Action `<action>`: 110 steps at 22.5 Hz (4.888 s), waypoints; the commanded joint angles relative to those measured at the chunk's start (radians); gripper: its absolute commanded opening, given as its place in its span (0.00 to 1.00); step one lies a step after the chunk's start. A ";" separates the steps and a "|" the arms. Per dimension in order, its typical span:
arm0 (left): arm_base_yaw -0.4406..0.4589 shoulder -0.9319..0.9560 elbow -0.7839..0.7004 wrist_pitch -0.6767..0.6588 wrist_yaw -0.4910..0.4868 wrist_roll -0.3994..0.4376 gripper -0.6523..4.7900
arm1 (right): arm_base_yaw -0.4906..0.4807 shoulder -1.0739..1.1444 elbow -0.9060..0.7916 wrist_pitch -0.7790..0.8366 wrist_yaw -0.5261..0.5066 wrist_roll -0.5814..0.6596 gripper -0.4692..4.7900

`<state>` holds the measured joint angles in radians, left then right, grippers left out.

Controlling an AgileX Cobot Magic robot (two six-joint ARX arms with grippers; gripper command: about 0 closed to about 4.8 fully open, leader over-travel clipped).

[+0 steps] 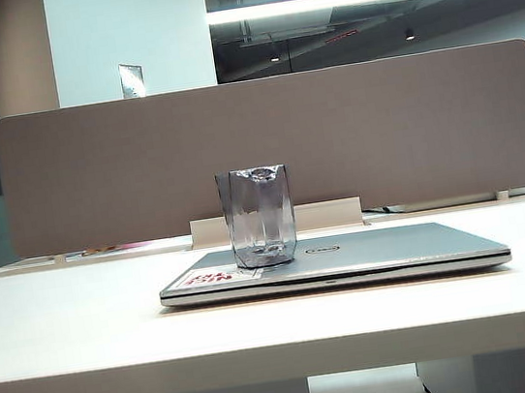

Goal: Pick up the water cup and place it on the right side of the laptop.

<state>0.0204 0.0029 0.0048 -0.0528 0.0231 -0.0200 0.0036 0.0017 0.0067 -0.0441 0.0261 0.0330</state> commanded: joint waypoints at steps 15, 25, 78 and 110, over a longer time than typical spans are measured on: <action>0.000 0.001 0.003 0.008 -0.019 0.176 0.11 | 0.002 -0.001 -0.006 0.012 -0.004 0.001 0.08; 0.000 0.001 0.003 0.008 0.000 0.030 0.11 | 0.003 -0.001 -0.003 0.028 -0.156 0.116 0.08; -0.001 0.001 0.003 -0.020 0.007 0.019 0.11 | 0.727 1.581 0.612 0.761 -0.019 0.203 0.08; -0.001 0.001 0.003 -0.020 0.007 0.019 0.11 | 0.609 1.716 0.756 0.690 0.194 0.202 0.08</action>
<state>0.0193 0.0029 0.0048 -0.0795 0.0265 0.0025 0.6151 1.7229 0.7574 0.6365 0.2085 0.2382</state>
